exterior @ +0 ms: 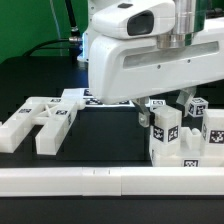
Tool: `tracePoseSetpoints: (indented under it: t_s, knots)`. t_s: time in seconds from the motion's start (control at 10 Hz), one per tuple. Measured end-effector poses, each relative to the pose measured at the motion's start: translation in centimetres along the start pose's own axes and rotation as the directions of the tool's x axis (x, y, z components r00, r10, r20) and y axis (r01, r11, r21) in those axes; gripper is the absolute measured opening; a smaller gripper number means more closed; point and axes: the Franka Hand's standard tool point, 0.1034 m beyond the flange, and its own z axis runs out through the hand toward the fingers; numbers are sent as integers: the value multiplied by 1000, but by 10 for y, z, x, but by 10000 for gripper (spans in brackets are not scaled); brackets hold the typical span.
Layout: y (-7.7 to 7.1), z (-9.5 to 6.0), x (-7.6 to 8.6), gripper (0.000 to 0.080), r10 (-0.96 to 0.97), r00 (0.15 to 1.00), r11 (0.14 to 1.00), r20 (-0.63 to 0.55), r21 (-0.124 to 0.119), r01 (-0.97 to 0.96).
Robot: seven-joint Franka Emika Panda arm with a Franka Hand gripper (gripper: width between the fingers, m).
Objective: Assemble chair
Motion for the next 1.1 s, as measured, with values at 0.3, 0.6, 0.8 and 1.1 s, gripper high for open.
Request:
tracePoseSetpoints:
  t_s: [0.3,0.6,0.8,1.1]
  knots:
    - [0,0,0,291,23,1000,1000,0,1,-23]
    - [-1,0,1,291,315,949,949,-2,12,-315]
    - [-3,-1,2,292,541,841,841,1,27,-541]
    - [-7,2,3,292,815,580,579,17,21,-815]
